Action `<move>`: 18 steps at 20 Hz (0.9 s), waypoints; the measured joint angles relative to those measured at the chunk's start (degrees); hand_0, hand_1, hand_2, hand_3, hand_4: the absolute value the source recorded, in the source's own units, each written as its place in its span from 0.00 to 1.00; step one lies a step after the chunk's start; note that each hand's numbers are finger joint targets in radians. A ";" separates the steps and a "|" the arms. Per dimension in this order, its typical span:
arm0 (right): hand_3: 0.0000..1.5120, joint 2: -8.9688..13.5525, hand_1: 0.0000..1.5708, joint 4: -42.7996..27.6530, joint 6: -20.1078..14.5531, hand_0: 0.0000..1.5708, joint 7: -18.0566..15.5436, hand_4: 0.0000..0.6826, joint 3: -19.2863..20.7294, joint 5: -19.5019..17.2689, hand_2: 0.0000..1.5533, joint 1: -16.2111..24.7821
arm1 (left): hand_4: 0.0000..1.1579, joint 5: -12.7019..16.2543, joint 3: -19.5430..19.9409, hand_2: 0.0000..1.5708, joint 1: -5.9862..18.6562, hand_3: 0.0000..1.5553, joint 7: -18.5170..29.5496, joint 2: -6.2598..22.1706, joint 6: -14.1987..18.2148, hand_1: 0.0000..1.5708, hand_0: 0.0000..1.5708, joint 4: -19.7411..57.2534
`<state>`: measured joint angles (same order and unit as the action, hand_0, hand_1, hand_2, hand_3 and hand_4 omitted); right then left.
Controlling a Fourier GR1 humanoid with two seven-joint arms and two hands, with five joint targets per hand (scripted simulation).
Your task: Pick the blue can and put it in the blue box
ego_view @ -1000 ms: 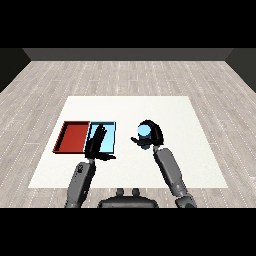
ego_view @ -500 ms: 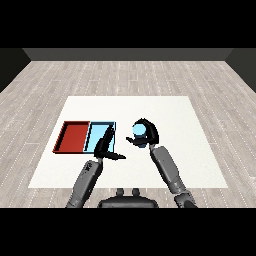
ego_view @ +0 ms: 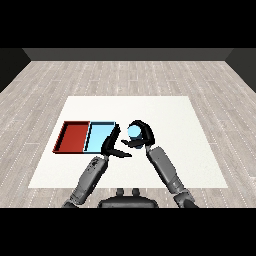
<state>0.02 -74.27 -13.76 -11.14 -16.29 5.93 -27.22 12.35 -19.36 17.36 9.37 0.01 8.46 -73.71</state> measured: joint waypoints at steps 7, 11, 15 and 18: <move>0.94 -0.01 0.91 -3.95 0.76 0.91 1.68 0.90 -1.18 -1.33 0.94 1.60 | 0.00 1.19 -1.23 0.00 -0.14 0.00 2.06 0.00 0.21 0.00 0.00 2.69; 0.94 -0.01 0.91 -5.23 -0.47 0.91 2.69 0.91 -2.72 -1.47 0.94 1.01 | 0.00 3.26 -4.85 0.00 1.64 0.00 3.76 0.00 3.53 0.00 0.00 4.96; 0.94 -0.02 0.91 -2.79 -0.12 0.91 1.63 0.90 -2.79 -0.44 0.95 -0.45 | 0.00 3.41 -5.43 0.00 1.67 0.00 4.07 0.00 4.09 0.00 0.00 4.64; 0.94 -0.02 0.94 -1.89 -1.18 0.94 0.05 0.89 -4.98 0.91 0.94 -0.18 | 0.00 3.72 -5.77 0.00 2.18 0.00 4.45 0.00 3.85 0.00 0.00 5.55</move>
<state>0.01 -76.17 -14.93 -11.09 -21.27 6.85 -27.40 16.07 -25.13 19.54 13.82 0.00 12.32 -68.16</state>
